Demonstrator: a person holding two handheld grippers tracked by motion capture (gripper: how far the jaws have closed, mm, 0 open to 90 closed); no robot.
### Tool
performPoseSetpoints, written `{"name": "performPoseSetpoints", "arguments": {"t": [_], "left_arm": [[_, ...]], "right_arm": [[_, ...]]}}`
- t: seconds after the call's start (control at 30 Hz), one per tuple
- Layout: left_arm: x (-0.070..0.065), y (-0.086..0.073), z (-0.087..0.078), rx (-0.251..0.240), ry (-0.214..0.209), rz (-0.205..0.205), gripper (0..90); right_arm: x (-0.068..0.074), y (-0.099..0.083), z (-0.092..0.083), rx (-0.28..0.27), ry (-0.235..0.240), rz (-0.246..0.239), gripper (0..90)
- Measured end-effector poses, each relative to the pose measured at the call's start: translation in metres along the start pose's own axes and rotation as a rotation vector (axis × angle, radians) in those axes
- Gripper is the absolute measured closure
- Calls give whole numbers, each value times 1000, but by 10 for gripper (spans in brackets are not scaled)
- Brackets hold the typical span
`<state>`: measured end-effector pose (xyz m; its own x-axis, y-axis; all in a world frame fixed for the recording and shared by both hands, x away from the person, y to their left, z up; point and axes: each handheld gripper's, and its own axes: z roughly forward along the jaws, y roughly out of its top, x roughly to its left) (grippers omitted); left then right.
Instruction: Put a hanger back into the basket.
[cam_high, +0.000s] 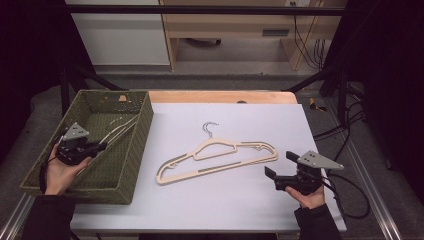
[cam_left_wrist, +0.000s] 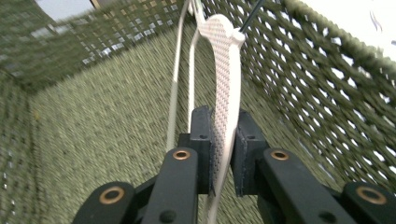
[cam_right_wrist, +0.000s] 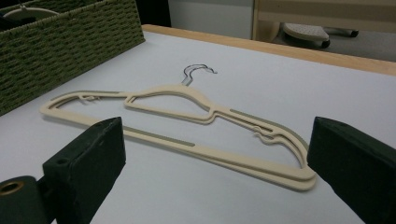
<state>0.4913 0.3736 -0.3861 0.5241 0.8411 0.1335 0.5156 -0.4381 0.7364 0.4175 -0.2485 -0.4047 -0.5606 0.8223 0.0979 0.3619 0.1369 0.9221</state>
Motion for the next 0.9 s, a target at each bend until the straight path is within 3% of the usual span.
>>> {"name": "performPoseSetpoints", "arguments": {"t": [0.13,0.5,0.57,0.7,0.9], "left_arm": [[-8,-3,5,33,-17,9,774],[-13,-3,10,85,-41,43,690],[-15,-3,11,86,-62,54,654],[-16,-2,11,94,-61,75,682],[-16,-2,11,77,-64,60,648]], "right_arm": [[0,0,1,3,2,-3,49],[2,0,2,5,5,-3,49],[2,0,2,5,6,-3,49],[2,0,2,3,6,-5,49],[2,0,1,2,11,-7,49]]}}
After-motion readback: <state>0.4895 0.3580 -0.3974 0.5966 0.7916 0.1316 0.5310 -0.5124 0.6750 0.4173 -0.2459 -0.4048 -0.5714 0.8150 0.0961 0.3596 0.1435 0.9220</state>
